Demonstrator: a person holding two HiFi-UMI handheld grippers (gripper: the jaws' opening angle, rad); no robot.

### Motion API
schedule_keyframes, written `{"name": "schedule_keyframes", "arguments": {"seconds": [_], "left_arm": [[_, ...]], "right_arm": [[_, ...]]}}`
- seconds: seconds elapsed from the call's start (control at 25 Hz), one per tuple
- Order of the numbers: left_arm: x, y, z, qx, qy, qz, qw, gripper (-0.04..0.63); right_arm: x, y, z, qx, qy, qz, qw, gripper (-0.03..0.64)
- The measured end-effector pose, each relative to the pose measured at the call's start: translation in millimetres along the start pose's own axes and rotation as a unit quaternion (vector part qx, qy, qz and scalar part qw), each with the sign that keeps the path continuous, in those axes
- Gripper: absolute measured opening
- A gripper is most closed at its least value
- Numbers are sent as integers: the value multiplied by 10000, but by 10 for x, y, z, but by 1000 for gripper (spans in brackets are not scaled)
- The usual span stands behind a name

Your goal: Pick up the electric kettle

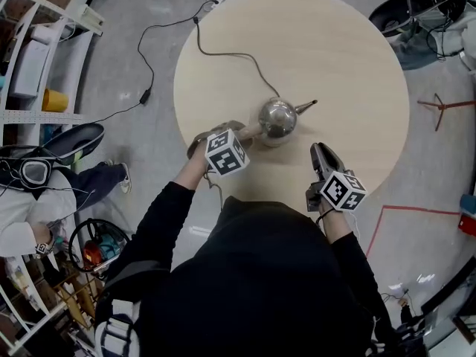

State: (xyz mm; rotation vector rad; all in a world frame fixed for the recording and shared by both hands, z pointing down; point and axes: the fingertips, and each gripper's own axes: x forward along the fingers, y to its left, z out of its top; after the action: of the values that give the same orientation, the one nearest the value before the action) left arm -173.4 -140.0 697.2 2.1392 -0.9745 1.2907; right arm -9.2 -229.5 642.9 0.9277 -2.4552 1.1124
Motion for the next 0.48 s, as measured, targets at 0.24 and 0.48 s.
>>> {"name": "schedule_keyframes", "arguments": {"seconds": [0.24, 0.48], "left_arm": [[260, 104, -73, 17, 780, 235, 9967, 90], [207, 55, -62, -304, 647, 305, 9970, 84]], "right_arm": [[42, -110, -92, 46, 5, -18, 10000, 85], [-43, -88, -181, 35, 83, -44, 10000, 84]]}}
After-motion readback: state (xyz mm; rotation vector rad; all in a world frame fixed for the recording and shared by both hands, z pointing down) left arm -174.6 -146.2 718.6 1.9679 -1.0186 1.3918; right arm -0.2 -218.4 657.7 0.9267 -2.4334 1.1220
